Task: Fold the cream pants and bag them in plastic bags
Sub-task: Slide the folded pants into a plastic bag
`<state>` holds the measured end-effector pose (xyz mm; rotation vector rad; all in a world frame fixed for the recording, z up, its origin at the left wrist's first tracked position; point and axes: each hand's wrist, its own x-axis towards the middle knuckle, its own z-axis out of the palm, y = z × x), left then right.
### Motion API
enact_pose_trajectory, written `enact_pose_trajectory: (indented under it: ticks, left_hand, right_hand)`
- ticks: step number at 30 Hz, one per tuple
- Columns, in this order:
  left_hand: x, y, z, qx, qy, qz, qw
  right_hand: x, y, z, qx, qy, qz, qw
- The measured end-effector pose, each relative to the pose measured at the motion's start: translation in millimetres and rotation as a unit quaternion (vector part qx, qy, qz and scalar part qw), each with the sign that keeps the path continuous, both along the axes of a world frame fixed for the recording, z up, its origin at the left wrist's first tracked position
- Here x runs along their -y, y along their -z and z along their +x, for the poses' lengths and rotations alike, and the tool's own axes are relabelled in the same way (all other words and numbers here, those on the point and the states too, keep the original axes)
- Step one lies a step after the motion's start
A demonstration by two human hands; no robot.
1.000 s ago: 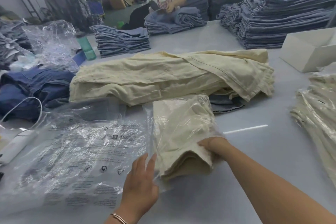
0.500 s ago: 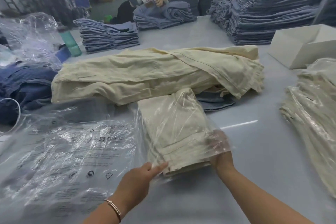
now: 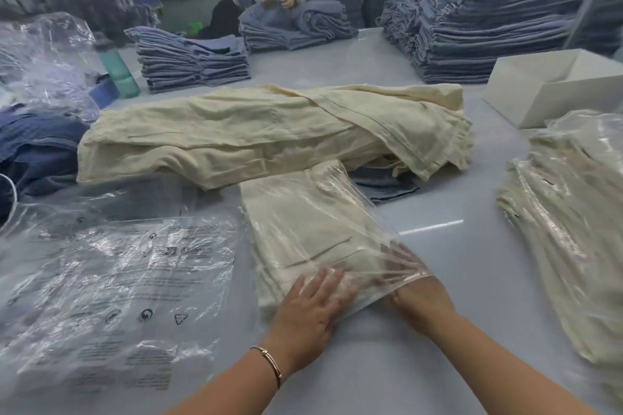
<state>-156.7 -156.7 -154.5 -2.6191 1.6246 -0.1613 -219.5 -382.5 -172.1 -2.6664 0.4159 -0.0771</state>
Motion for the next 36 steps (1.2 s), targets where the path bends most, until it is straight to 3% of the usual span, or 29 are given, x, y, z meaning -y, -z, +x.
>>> enact_pose_trajectory:
  ticks: [2,6,8,10,12,14,16,18,19,22,25,28,31,34,36]
  left_hand:
    - [-1.3,10.3,-0.2,0.004,0.005,-0.001,1.0]
    - [-1.3,12.3,5.2,0.033,0.012,-0.023,0.999]
    - [-5.2,12.2,8.5,0.042,0.007,-0.02,0.999]
    - [-11.2,16.2,10.3,0.046,0.007,-0.033,0.998]
    - [-18.9,19.2,13.4,0.051,0.012,-0.055,0.997]
    - [-25.6,17.6,18.4,0.065,0.014,-0.068,0.995]
    - [-27.7,14.2,20.3,0.07,-0.001,-0.088,0.994]
    - [-24.4,14.9,16.5,0.06,-0.028,-0.125,0.99]
    - [-23.5,16.6,13.7,0.053,-0.039,-0.14,0.988]
    - [-34.2,17.5,7.0,0.041,-0.059,-0.158,0.985]
    - [-64.5,12.9,4.4,0.038,-0.074,-0.176,0.981]
    - [-89.4,12.7,-1.9,-0.025,-0.088,-0.22,0.971]
    - [-115.5,16.9,-1.3,-0.102,-0.229,-0.329,0.91]
    - [-140.1,16.0,3.4,-0.184,-0.413,-0.383,0.805]
    - [-146.9,11.3,4.7,-0.301,-0.477,-0.392,0.727]
  right_hand:
    - [10.0,5.7,-8.6,-0.027,-0.024,0.003,0.999]
    - [0.6,5.4,-9.5,0.011,-0.053,0.042,0.998]
    - [-2.3,1.0,-23.0,0.08,-0.094,0.014,0.992]
    - [-1.5,2.7,-41.1,0.209,-0.161,-0.09,0.96]
    - [6.4,1.4,-51.0,0.268,-0.104,-0.111,0.951]
    - [12.3,-12.9,-42.0,0.217,0.089,-0.001,0.972]
    - [14.7,-25.1,-24.7,0.06,0.225,0.185,0.955]
    - [14.6,-29.2,-12.8,-0.026,0.196,0.356,0.913]
    - [13.1,-29.9,-10.7,-0.042,0.164,0.394,0.903]
    - [12.2,-28.6,-15.1,-0.045,0.128,0.432,0.892]
    - [18.8,-31.4,-21.0,-0.079,0.158,0.438,0.881]
    - [16.8,-33.9,-23.4,-0.11,0.204,0.431,0.872]
    - [3.3,-34.2,-26.1,-0.059,0.294,0.395,0.868]
    - [-36.1,-28.1,-30.9,0.0,0.379,0.428,0.82]
    - [-77.1,-22.3,-31.1,-0.013,0.365,0.49,0.791]
